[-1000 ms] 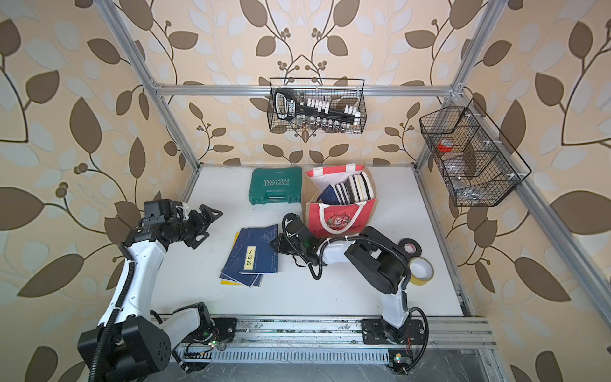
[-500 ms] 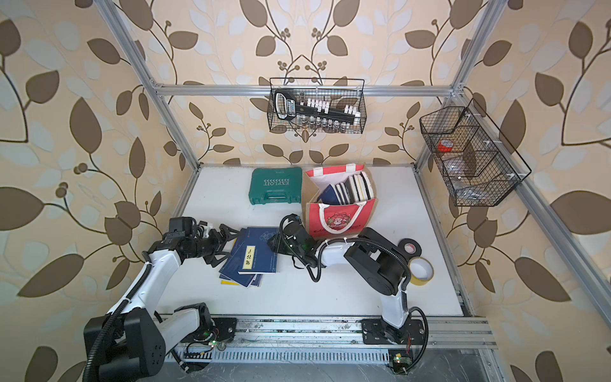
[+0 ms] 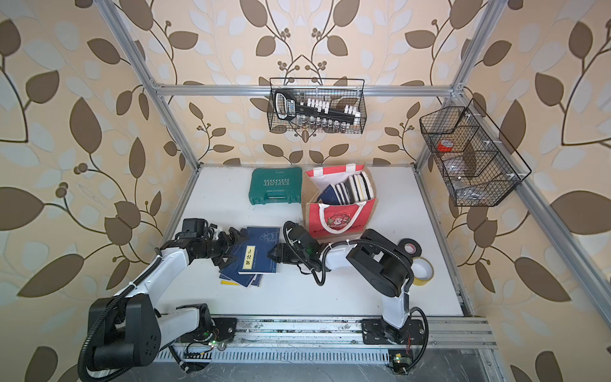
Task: Put the books into the canvas bag
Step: Place the books on the book, then pick up the book from the book.
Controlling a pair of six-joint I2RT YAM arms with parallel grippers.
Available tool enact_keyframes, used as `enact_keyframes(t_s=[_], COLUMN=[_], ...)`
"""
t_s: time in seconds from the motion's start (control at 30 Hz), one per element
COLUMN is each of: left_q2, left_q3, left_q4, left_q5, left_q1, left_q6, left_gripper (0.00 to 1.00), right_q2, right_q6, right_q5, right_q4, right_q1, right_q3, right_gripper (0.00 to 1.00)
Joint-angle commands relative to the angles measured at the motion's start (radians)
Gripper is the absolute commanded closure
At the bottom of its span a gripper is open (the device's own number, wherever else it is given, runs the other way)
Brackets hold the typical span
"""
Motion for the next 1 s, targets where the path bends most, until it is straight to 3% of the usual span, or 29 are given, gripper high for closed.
enact_keyframes(t_s=[0.0, 0.17, 0.47, 0.77, 0.87, 0.97], left_q2=[0.012, 0.035, 0.042, -0.029, -0.044, -0.053], left_q3=[-0.005, -0.007, -0.001, 0.085, 0.104, 0.082], left_q4=[0.05, 0.071, 0.099, 0.104, 0.187, 0.378], left_q5=[-0.017, -0.022, 0.006, 0.067, 0.164, 0.296], left_q1=[-0.023, -0.046, -0.051, -0.051, -0.051, -0.052], left_q6=[-0.02, -0.028, -0.03, -0.006, -0.015, -0.108], left_gripper=[0.01, 0.01, 0.01, 0.01, 0.01, 0.01], right_q2=[-0.055, -0.057, -0.098, -0.273, -0.345, -0.418], right_q6=[-0.02, -0.029, -0.06, -0.08, -0.066, -0.062], right_q5=[-0.033, -0.057, -0.066, 0.006, -0.004, -0.016], right_q4=[0.001, -0.001, -0.021, -0.016, 0.005, 0.015], right_q1=[0.011, 0.011, 0.011, -0.025, -0.064, -0.104], right_q3=[-0.008, 0.027, 0.067, -0.001, -0.035, -0.061], right_gripper=[0.59, 0.78, 1.0, 1.0, 1.0, 1.0])
